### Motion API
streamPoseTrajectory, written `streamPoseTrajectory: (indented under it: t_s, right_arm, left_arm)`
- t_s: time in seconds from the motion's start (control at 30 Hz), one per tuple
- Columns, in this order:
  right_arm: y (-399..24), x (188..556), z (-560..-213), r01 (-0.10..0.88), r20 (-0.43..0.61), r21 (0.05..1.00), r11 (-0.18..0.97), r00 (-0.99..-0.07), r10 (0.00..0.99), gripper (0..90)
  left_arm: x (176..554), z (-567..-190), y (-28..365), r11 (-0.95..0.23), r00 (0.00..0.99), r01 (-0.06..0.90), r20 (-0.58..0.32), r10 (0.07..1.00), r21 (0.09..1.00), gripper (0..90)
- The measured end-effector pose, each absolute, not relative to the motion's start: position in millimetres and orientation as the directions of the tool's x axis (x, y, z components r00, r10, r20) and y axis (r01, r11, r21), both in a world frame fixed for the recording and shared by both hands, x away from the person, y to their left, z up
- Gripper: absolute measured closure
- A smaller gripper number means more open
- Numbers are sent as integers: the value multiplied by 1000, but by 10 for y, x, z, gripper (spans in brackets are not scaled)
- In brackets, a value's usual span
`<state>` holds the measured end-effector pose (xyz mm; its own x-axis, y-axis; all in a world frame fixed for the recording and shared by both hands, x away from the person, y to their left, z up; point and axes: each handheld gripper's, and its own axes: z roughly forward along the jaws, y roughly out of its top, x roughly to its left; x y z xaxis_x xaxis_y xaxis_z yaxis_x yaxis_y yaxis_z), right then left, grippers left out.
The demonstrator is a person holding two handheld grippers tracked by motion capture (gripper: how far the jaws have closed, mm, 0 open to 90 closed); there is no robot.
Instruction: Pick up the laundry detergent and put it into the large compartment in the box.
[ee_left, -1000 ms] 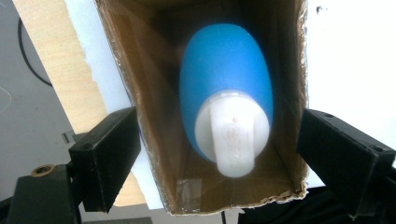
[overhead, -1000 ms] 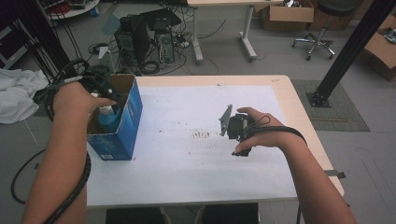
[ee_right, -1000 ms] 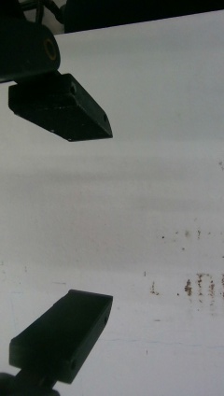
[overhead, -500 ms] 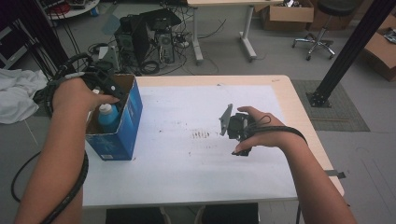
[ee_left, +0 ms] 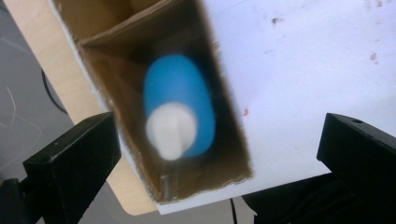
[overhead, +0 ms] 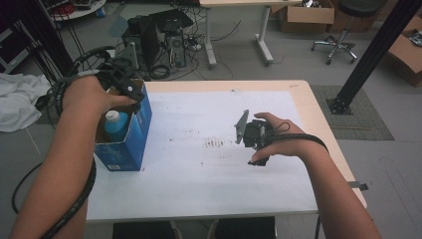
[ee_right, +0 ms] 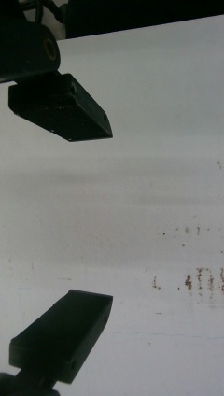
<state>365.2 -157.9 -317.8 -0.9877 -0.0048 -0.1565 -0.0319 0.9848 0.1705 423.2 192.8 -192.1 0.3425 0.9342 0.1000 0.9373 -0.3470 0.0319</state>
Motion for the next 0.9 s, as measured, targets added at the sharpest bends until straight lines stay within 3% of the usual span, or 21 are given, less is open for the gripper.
streamPoseTrajectory:
  t_s: [0.23, 0.5, 0.67, 0.9]
  right_arm:
    - [-1576, 3664, -3142, -34, -156, 162, 986, -988, -8, 168]
    - [-1576, 3646, -3098, -41, -160, 151, 988, -987, -16, 168]
    - [-1566, 3639, -3070, -48, -162, 142, 989, -986, -25, 168]
    - [-1578, 3651, -3028, -48, -158, 136, 990, -987, -26, 168]
  left_arm:
    - [4216, -1777, 1726, -462, 459, 883, 53, 887, 87, 1]
    - [4160, -1732, 1436, -625, 626, 776, 19, 779, 83, 1]
    - [4089, -1738, 1218, -745, 748, 660, 15, 664, 93, 1]
    - [3967, -1803, 935, -866, 866, 499, 7, 499, 37, 1]
